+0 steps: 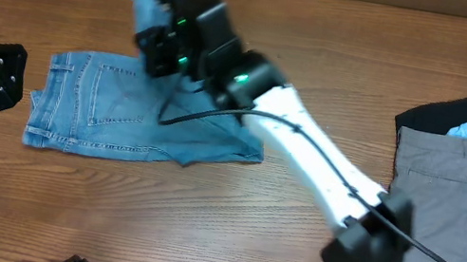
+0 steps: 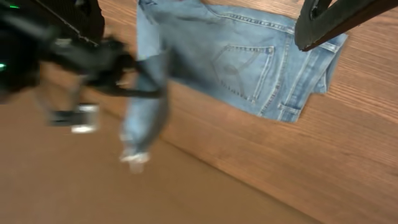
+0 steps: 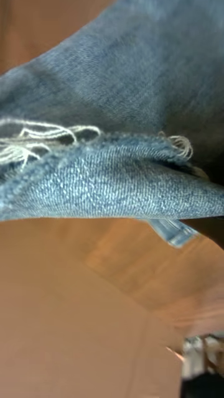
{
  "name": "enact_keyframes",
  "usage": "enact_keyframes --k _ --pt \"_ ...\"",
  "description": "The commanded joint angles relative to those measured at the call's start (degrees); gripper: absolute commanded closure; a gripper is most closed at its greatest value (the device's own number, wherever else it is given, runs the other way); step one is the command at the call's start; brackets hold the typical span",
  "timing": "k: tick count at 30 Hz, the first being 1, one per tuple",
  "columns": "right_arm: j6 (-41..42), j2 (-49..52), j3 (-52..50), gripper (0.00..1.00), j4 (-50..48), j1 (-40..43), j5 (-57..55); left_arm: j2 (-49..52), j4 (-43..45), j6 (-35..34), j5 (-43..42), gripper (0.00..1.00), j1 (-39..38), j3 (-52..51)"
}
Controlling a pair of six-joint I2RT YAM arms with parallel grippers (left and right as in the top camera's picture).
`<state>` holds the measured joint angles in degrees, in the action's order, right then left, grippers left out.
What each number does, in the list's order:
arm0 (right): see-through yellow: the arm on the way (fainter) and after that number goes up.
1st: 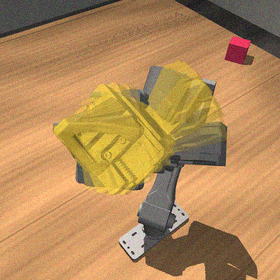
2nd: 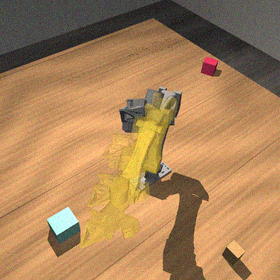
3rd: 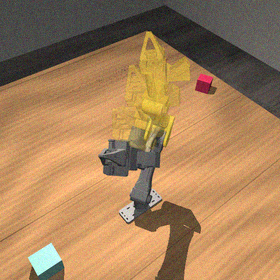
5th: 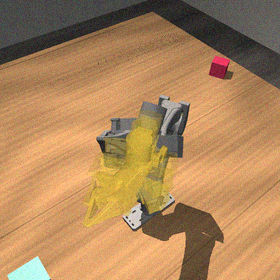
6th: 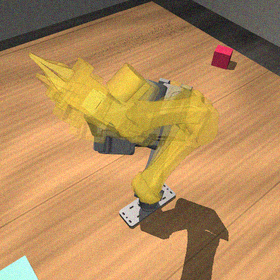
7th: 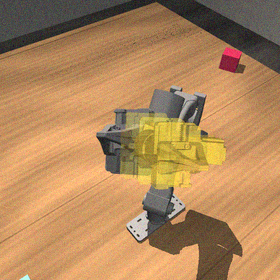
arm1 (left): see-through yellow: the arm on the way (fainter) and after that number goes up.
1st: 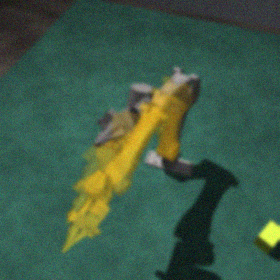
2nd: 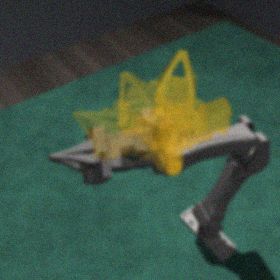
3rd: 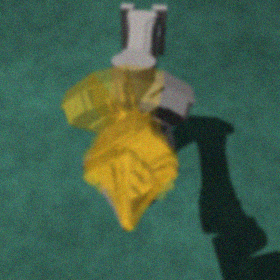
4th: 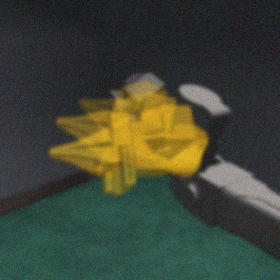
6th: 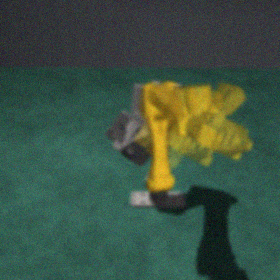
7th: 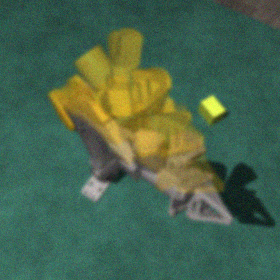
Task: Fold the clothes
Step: 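Lift the leg ends with the right gripper and fold them left onto the waist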
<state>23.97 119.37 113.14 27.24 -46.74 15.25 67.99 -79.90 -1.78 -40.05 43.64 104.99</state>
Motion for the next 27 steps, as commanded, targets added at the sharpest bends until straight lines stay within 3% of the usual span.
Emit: enact_keyframes --k 1,13,14,16,17,18,22,27 --pt "2.3 4.0 0.4 0.96 -2.8 -4.1 1.7 0.1 -1.0 -1.3 -1.9 0.0 0.5 1.0" --pt "4.4 10.7 0.4 0.93 -10.8 -9.2 2.6 0.2 -1.3 -1.3 -2.0 0.0 0.5 1.0" --pt "4.4 10.7 0.4 0.87 -11.2 -9.7 2.6 0.2 -1.3 -1.3 -1.9 0.0 0.5 1.0" --pt "4.3 10.7 0.4 0.65 -11.9 -10.4 2.4 0.2 -1.4 -1.3 -1.9 0.0 0.5 1.0" --pt "4.3 10.7 0.4 0.22 -12.4 -10.6 2.4 0.2 -1.6 -1.2 -1.9 0.0 0.5 1.0" --pt "4.1 10.7 0.5 0.15 -12.4 -10.7 2.4 0.2 -1.7 -1.2 -1.8 0.0 0.5 1.0" --pt "-0.2 10.3 0.5 0.12 -9.6 -9.6 2.4 0.4 -2.0 -1.2 0.6 0.0 0.5 0.9" --pt "-3.8 5.7 0.5 0.11 1.6 -3.8 2.2 2.1 -2.9 -1.2 5.2 0.0 0.5 0.8"
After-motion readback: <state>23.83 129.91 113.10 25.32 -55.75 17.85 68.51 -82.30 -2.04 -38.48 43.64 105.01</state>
